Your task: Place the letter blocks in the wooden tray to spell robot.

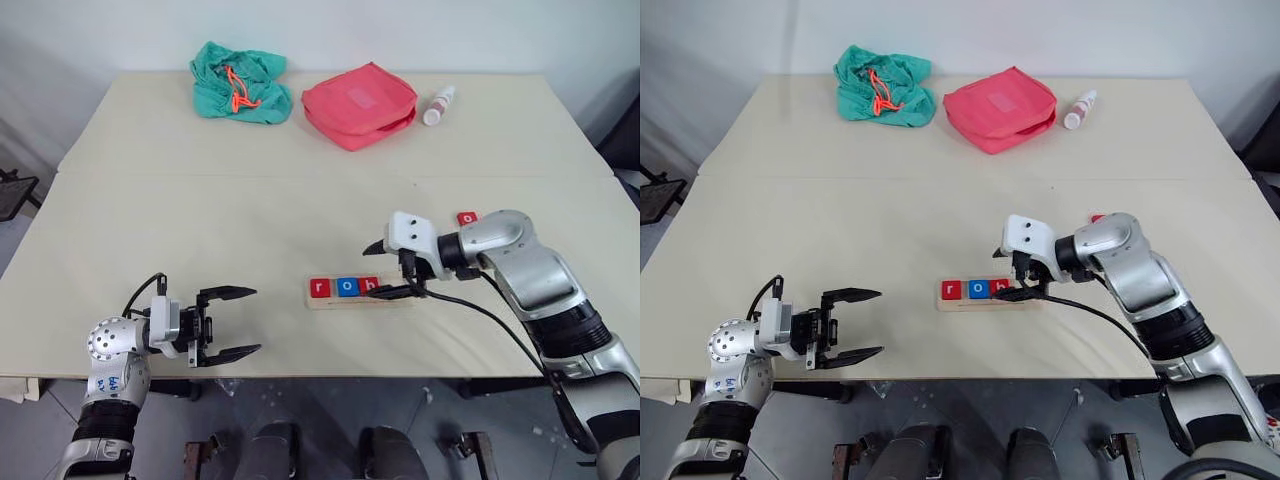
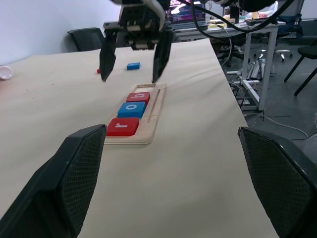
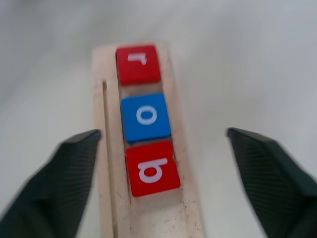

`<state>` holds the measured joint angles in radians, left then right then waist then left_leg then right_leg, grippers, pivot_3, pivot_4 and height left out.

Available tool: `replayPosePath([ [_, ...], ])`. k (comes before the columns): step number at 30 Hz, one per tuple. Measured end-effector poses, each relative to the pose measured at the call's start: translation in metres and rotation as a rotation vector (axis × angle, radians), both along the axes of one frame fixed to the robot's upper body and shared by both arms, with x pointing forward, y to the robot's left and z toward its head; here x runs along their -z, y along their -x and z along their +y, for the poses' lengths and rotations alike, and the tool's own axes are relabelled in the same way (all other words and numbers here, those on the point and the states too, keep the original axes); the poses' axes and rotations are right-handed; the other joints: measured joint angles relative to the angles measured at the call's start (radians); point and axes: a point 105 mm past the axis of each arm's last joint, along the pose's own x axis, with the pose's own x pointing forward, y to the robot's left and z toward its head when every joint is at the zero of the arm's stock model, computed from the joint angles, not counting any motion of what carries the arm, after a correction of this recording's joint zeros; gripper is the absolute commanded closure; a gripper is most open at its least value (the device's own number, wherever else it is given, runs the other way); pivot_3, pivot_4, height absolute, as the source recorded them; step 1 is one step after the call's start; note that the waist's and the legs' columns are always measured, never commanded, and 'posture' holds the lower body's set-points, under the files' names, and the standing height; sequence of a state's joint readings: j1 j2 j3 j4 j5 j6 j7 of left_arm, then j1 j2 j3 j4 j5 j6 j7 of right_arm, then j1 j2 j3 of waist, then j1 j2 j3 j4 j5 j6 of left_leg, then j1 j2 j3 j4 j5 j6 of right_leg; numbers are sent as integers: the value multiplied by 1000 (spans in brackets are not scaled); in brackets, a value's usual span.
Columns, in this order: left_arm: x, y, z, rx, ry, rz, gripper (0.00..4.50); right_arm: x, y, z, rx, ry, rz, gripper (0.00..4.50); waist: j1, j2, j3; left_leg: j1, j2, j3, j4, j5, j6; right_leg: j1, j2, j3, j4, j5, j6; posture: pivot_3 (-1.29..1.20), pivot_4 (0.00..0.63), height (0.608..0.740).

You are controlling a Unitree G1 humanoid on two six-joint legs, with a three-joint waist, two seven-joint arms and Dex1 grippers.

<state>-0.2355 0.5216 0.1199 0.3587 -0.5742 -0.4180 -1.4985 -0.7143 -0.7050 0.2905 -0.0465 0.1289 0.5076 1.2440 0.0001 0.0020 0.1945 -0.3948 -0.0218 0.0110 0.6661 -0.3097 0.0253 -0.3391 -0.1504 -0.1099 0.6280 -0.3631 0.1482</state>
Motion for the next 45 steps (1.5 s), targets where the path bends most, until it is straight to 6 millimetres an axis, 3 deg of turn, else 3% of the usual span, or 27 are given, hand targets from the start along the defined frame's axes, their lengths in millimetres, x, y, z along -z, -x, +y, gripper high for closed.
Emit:
replayPosePath([
  [4, 0, 0, 0, -1, 1, 2, 0, 13, 3, -19, 72, 7, 42, 2682, -3, 0, 0, 0, 0, 1, 0, 0, 0, 0, 0, 0, 0, 0, 0, 0, 150, 740],
  [9, 1, 0, 0, -2, 3, 3, 0, 20, 3, -28, 121, 11, 53, 4482, -5, 0, 0, 0, 1, 2, -1, 0, 0, -1, 0, 0, 0, 0, 0, 0, 150, 740],
  [24, 0, 1, 8, -37, 4, -4, 0, 37, -3, -20, 147, -22, 68, 4482, -4, 0, 0, 0, 1, 1, 0, 0, 0, -1, 0, 0, 0, 0, 0, 0, 150, 740],
  [35, 0, 2, 9, -42, 4, -5, 0, 37, -7, -10, 135, -57, 63, 4482, -3, 0, 0, 0, 0, 1, 0, 0, 0, 0, 0, 0, 0, 0, 0, 0, 150, 740],
  [45, -6, -5, 7, -40, 3, -24, 0, 31, -7, -13, 151, -63, 37, 4482, -3, 0, 0, 0, 0, 1, 0, 0, 0, -1, 0, 0, 0, 0, 0, 0, 150, 740],
])
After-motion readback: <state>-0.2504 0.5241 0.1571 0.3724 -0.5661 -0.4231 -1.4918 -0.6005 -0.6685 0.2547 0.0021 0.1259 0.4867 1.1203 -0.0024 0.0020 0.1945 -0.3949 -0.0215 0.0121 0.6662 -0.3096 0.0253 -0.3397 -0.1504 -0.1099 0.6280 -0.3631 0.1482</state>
